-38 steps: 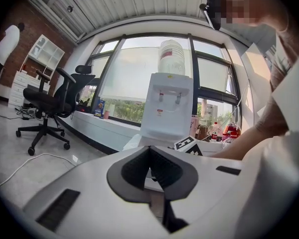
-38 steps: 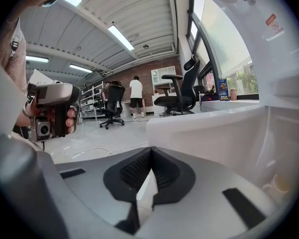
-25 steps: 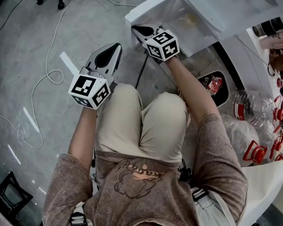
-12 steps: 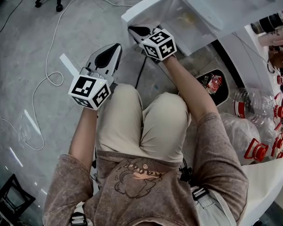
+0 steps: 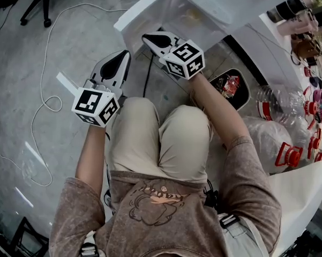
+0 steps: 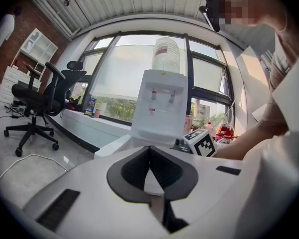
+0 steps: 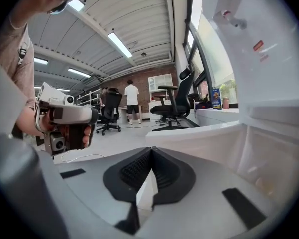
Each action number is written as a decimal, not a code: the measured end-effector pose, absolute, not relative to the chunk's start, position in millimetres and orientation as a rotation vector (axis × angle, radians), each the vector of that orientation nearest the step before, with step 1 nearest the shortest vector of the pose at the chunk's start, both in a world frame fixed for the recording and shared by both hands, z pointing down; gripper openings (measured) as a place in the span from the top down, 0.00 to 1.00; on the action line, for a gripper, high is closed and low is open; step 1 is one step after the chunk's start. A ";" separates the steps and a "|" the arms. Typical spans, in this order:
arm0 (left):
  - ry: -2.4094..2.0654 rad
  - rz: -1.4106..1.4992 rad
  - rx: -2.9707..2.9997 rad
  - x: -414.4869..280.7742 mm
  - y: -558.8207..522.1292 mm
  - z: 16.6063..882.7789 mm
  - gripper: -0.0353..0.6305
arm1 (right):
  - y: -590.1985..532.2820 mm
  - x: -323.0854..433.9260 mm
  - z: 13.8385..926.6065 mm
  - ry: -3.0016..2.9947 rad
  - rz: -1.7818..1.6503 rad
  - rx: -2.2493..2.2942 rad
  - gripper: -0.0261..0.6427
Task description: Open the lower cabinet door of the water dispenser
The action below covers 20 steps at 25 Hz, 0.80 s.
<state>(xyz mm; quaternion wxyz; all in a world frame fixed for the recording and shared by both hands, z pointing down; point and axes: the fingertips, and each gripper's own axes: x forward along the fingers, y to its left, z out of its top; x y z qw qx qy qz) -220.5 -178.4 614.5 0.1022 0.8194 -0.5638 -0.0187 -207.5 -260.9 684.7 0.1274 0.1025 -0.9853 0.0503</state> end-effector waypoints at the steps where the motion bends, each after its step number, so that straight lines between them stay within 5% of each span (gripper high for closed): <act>1: -1.650 -0.054 2.429 -216.3 -182.2 613.8 0.92 | -264.8 -197.1 680.5 -2.873 0.152 0.329 0.95; 20: -1.338 0.042 2.555 -110.8 -242.2 542.1 0.92 | -281.5 -15.3 596.4 -2.854 0.285 0.801 0.95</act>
